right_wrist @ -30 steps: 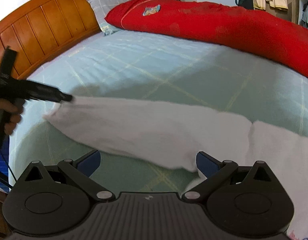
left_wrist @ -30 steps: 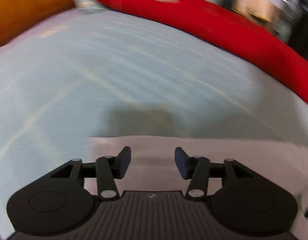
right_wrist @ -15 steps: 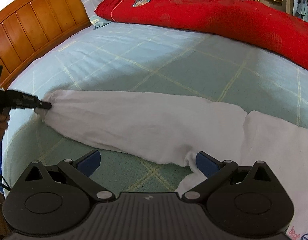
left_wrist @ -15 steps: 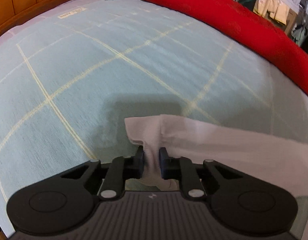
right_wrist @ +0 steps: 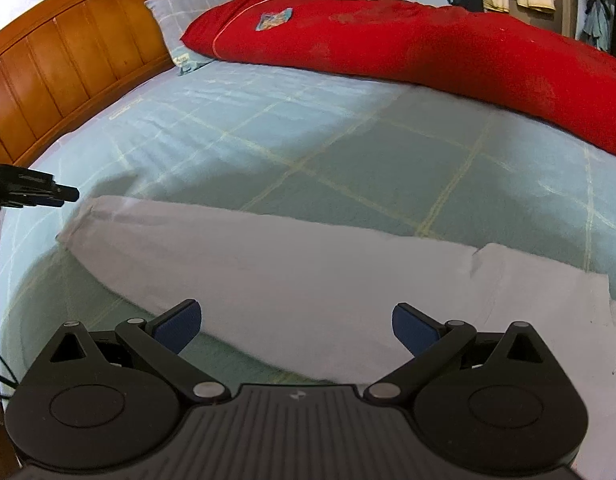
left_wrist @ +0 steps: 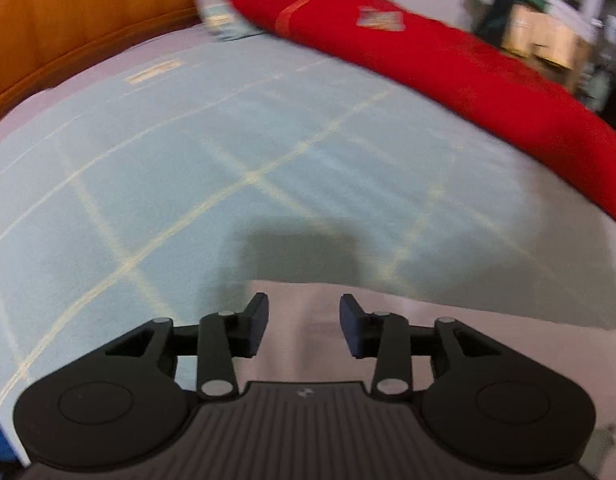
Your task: Fold clothes
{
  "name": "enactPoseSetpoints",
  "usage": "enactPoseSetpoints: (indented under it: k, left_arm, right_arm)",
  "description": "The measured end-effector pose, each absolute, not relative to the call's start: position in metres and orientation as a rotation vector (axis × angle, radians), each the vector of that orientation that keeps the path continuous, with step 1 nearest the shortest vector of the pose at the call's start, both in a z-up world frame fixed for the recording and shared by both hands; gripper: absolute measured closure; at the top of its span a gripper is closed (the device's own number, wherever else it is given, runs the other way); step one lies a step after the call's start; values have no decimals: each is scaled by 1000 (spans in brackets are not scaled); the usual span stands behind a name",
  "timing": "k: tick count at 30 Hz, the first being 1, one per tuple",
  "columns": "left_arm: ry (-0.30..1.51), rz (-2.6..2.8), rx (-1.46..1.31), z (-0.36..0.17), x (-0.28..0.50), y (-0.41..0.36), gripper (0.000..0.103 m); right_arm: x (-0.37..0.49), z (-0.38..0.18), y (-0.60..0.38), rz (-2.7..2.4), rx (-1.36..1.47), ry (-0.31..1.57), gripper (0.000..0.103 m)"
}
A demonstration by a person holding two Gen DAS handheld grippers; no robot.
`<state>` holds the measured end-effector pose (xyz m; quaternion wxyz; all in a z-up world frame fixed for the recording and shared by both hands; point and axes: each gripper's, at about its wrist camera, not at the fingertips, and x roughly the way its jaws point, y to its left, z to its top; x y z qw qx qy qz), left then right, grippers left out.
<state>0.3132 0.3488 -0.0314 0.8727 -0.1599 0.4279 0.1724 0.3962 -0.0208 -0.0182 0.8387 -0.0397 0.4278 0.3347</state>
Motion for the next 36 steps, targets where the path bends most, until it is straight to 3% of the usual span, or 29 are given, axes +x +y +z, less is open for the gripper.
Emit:
enactPoseSetpoints:
  k: [8,16,28,36]
  left_arm:
    - [995,98,-304,-73,348,304,60]
    - [967,93,-171,-72,366,292,58]
    - [969,-90,-110,-57,343,249,53]
    - [926,-365,62,-47,333,207,59]
  right_arm:
    - [442,-40,-37,647,34,959,0]
    - [494,-52,-33,606,59,971,0]
    - [378,-18,-16,1089,-191,999,0]
    - [372,-22,5,1073,-318,957,0]
